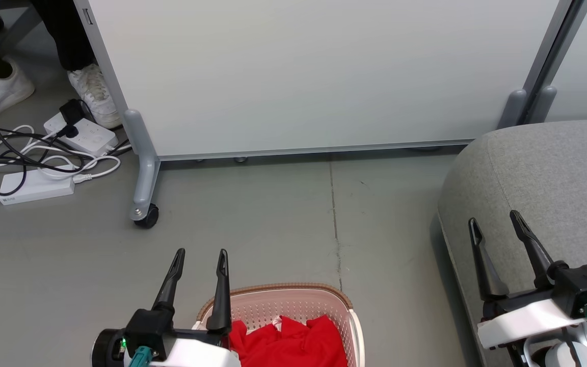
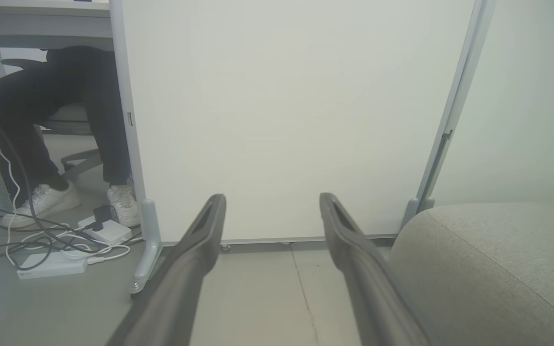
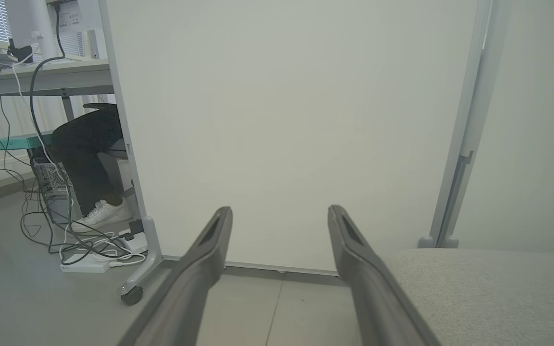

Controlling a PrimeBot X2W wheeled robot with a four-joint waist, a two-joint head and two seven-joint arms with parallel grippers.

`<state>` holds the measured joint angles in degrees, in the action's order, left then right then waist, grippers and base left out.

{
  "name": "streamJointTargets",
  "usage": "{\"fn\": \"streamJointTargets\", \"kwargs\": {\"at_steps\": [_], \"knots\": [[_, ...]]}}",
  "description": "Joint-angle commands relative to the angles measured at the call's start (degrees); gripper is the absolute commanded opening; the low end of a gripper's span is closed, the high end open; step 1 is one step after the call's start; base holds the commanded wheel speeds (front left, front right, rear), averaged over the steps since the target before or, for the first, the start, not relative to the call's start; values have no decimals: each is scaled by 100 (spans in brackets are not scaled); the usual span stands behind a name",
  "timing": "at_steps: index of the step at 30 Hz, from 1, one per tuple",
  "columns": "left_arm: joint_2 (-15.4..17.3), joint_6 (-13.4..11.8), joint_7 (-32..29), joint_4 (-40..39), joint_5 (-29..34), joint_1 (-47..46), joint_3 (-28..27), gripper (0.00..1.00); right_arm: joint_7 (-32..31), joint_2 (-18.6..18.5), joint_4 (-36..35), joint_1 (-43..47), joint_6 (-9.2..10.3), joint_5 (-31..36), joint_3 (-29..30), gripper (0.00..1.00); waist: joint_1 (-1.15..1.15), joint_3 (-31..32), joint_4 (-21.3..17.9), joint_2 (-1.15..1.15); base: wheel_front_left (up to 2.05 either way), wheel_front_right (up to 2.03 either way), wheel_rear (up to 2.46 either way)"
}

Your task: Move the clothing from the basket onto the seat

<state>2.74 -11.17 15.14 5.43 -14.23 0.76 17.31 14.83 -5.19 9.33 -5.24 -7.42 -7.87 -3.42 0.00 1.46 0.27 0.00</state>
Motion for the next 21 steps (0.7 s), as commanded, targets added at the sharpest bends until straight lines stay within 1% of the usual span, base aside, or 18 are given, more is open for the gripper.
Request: {"fn": "streamJointTargets", "kwargs": {"at_steps": [1,5,8,11,12,13,19,20,21], "knots": [[27,27,9,46,-63,48,-3,100,33,2,26,-5,-13,-33,26,100,0,-4,0,0,0,0,0],[26,107,8,456,-120,59,116,100,32,-45,135,40,-13,-55,14,100,0,-49,-12,0,0,0,0],[26,150,8,873,-34,-9,245,100,32,-105,188,61,-13,-72,14,100,0,-147,-58,0,0,0,0],[26,161,8,1246,16,-139,385,100,32,-153,215,67,-13,-101,38,100,0,-317,-128,0,0,0,0],[26,148,8,1336,48,-212,427,100,32,-169,204,51,-13,-116,40,100,0,-446,-162,0,0,0,0],[26,148,8,1336,48,-212,427,100,32,-169,204,51,-13,-116,40,100,0,-446,-162,0,0,0,0],[30,96,8,2071,240,-815,702,100,31,-262,118,-228,-13,-233,43,100,0,-1373,-361,0,0,0,0],[28,96,8,2401,350,-1126,799,100,31,-269,77,-322,-13,-276,51,100,0,-1702,-445,0,0,0,0],[28,96,8,2598,402,-1256,851,100,32,-282,57,-370,-13,-296,39,100,0,-1888,-495,0,0,0,0]]}}
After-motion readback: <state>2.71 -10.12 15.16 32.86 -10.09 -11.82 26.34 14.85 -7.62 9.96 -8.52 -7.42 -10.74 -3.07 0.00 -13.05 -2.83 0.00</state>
